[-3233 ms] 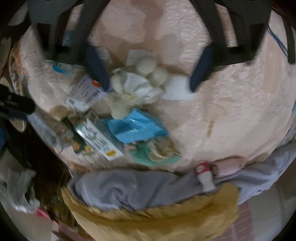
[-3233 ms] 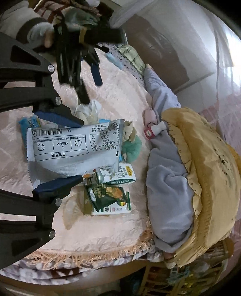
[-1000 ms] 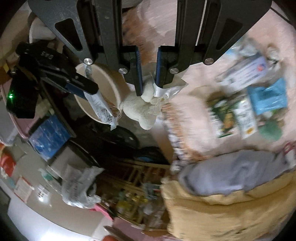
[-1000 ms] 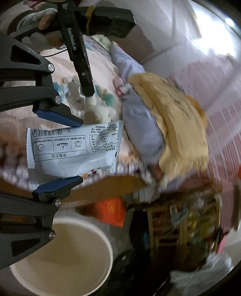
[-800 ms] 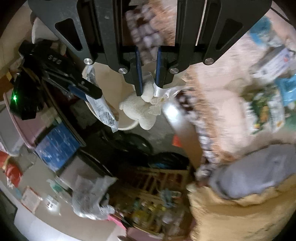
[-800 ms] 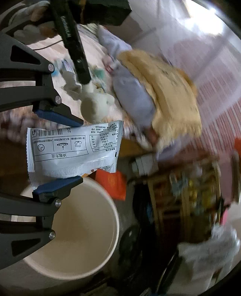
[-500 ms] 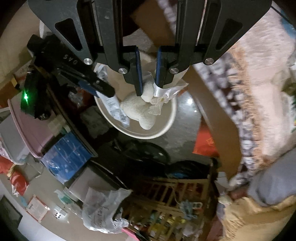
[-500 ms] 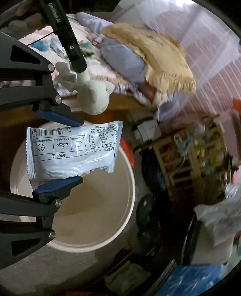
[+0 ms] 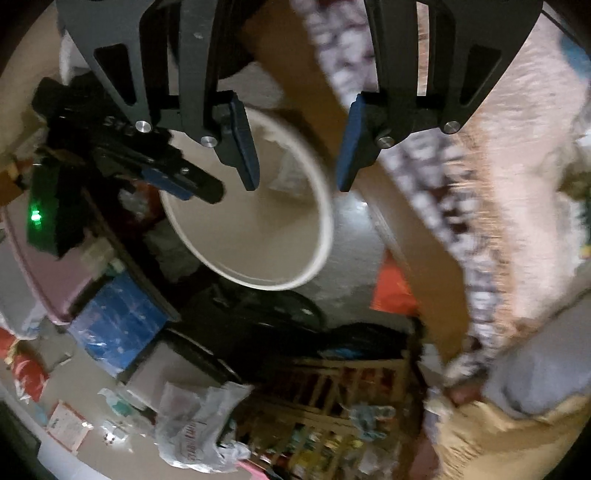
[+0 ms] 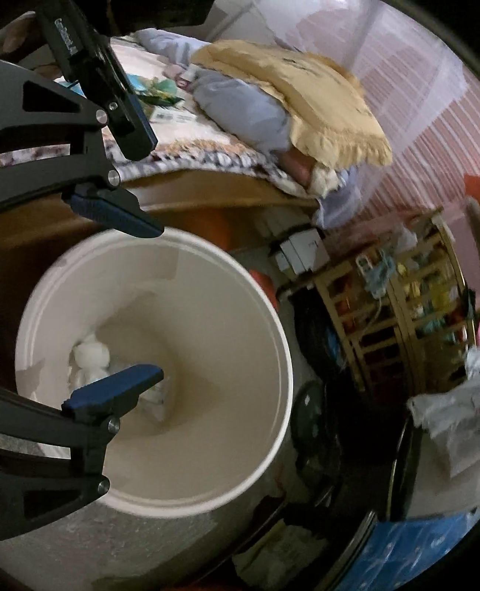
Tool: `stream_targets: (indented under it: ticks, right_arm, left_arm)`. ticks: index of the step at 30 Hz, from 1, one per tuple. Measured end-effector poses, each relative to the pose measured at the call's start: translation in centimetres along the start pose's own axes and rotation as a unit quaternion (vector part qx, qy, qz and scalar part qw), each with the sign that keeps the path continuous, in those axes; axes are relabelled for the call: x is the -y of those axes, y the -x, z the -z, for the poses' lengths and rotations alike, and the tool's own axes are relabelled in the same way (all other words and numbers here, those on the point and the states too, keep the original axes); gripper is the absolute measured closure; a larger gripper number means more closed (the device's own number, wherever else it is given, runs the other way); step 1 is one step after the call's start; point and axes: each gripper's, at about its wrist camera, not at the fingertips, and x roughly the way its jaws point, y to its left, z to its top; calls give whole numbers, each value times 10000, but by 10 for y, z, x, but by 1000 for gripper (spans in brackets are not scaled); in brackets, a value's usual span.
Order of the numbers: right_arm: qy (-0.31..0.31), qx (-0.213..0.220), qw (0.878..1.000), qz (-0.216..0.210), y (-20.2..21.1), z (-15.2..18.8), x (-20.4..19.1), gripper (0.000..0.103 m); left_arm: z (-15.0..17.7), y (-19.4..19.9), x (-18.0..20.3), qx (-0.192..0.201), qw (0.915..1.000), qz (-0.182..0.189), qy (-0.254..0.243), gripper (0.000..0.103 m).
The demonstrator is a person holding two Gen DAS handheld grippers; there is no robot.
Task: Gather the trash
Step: 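Move both open tools back over the trash on the bed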
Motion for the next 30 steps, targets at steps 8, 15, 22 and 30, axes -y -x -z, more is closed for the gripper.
stream_targets:
  ticks: [8, 15, 22, 30]
  right_arm:
    - [578, 7, 9980, -245, -4, 9, -55, 34]
    - [1000, -19, 9940, -437, -7, 20, -104, 34]
    - [1371, -22, 9888, -597, -9, 31, -150, 34]
    - [1791, -75, 9806, -790, -13, 43, -197, 32]
  left_arm:
    - [22, 40, -39, 335, 9952, -909, 104, 62]
    - [38, 76, -69, 576, 9870, -1479, 233, 62]
    - [49, 105, -98, 777, 9780, -1878, 459, 62]
    - [65, 138, -130, 949, 9659, -2305, 694, 62]
